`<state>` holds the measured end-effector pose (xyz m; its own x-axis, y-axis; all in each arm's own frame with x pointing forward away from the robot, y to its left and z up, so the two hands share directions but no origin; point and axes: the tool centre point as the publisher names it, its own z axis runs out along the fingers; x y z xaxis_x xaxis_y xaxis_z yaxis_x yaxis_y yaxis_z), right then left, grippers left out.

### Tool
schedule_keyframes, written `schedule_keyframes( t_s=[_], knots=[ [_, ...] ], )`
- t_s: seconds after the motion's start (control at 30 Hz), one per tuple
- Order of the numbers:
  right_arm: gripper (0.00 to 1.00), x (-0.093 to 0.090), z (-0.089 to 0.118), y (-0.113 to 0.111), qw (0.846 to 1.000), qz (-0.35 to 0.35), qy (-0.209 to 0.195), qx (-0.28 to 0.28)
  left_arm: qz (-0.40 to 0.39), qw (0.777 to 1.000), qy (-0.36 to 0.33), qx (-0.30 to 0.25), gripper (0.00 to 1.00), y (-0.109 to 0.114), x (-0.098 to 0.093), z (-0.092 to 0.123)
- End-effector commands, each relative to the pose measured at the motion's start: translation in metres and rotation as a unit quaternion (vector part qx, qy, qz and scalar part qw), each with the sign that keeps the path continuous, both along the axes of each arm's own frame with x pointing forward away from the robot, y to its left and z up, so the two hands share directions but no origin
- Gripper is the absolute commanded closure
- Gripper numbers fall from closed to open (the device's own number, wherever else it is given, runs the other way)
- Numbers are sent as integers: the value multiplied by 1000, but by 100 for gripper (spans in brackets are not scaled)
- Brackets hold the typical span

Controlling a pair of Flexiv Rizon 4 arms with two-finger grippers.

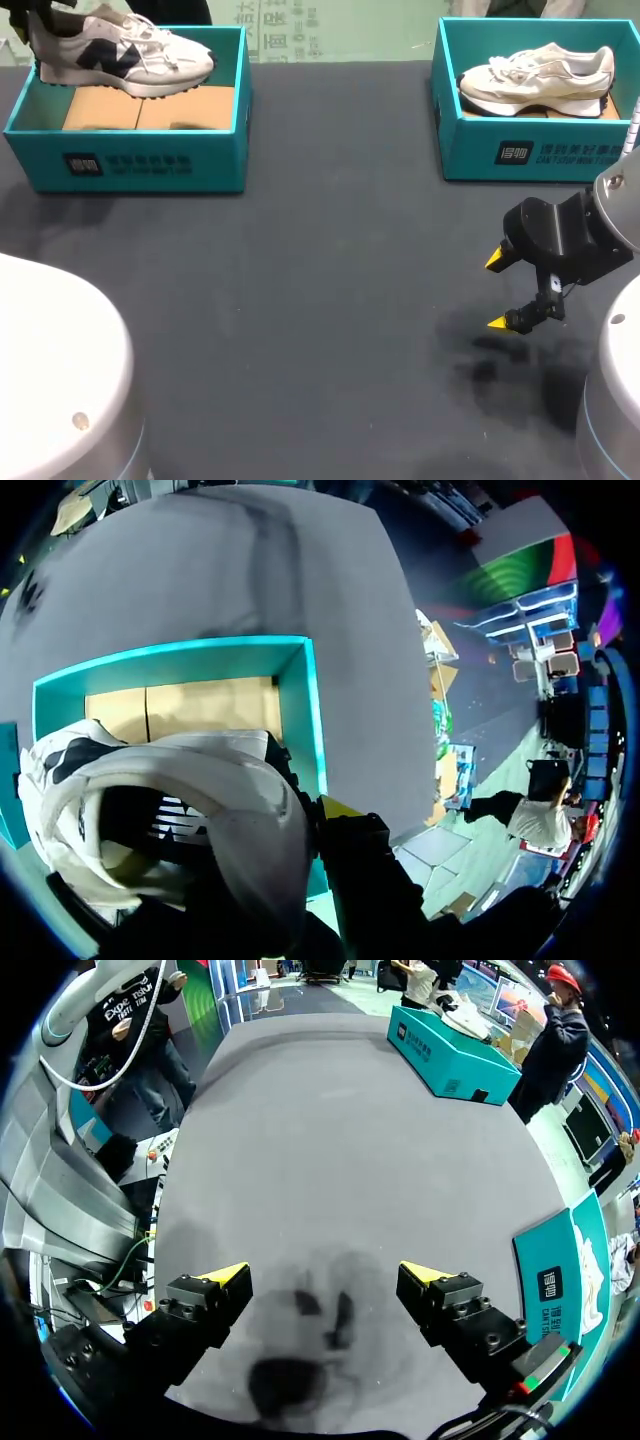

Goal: Take the shoe out of the shoebox, open the shoe tongue, remove and reinsert the insole, then place the shoe into the shoebox

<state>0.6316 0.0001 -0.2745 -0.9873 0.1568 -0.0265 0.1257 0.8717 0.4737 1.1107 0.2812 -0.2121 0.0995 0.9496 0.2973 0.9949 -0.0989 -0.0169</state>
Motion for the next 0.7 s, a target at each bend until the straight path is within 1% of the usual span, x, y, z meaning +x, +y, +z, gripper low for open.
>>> schedule_keyframes(
  t_s=[0.03,0.3,0.53,0.7],
  knots=[
    [0,-2,-1,0,1000,-1,-2,-1,-3,1000,4,1,100,-2,3,-10],
    [0,-2,-1,0,1000,-1,-2,-1,-10,1000,24,1,100,-2,-1,-27],
    [0,-2,-1,0,1000,-1,-2,-1,-17,999,43,2,100,-7,-10,-47],
    [0,-2,-1,0,1000,-1,-2,-1,-12,999,53,-1,100,-6,-13,-58]
  ],
)
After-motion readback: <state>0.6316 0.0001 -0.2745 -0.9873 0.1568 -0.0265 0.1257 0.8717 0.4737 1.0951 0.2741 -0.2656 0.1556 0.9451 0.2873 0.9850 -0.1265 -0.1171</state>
